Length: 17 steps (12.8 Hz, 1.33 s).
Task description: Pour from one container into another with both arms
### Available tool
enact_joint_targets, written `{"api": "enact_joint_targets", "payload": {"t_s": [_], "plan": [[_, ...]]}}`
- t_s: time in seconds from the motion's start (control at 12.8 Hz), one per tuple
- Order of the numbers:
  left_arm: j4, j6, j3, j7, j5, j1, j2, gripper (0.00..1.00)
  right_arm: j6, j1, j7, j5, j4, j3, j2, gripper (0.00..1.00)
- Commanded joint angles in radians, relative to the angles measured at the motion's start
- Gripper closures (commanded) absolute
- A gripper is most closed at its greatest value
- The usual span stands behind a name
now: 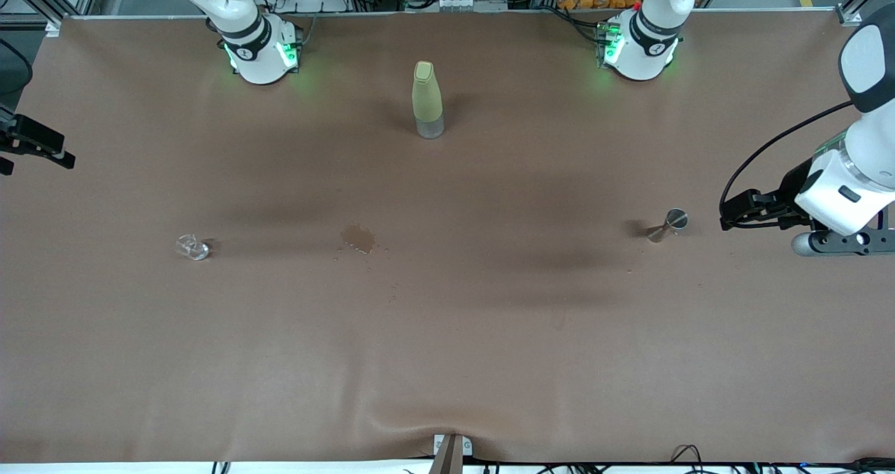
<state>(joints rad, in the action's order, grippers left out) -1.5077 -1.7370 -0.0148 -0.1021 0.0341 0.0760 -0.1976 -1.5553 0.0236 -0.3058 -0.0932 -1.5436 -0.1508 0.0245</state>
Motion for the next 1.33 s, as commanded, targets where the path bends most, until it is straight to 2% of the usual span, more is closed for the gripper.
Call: {"api": "enact_joint_targets", "payload": {"t_s": [0.0, 0.16, 0.39, 0.62, 0.86, 1.09, 1.25], "plan": [[-0.005, 0.011, -0.005, -0.019, -0.017, -0.004, 0.014, 0.0, -0.012, 0.053, -0.128, -0.072, -0.03, 0.002, 0.0, 0.0], [-0.003, 0.011, -0.005, -0.022, -0.013, 0.001, 0.014, 0.0, -0.014, 0.099, -0.218, -0.133, -0.03, 0.002, 0.006, 0.0], [0.001, 0.008, -0.005, -0.008, -0.019, 0.002, 0.01, 0.0, 0.053, 0.2, -0.424, -0.304, -0.052, 0.0, 0.008, 0.0], [0.003, 0.008, -0.005, -0.007, -0.019, 0.004, 0.01, 0.0, 0.109, 0.269, -0.554, -0.333, -0.061, 0.0, 0.026, 0.0], [0.001, 0.008, -0.01, -0.007, -0.016, 0.007, 0.012, 0.0, 0.118, 0.355, -0.868, -0.473, -0.052, 0.0, 0.11, 0.0], [0.004, 0.008, -0.025, -0.007, -0.019, 0.004, 0.015, 0.0, 0.148, 0.389, -0.946, -0.484, -0.061, 0.002, 0.167, 0.0], [0.004, 0.008, -0.025, -0.005, -0.008, -0.002, 0.021, 0.0, 0.155, 0.424, -1.091, -0.548, -0.061, 0.0, 0.196, 0.0]]}}
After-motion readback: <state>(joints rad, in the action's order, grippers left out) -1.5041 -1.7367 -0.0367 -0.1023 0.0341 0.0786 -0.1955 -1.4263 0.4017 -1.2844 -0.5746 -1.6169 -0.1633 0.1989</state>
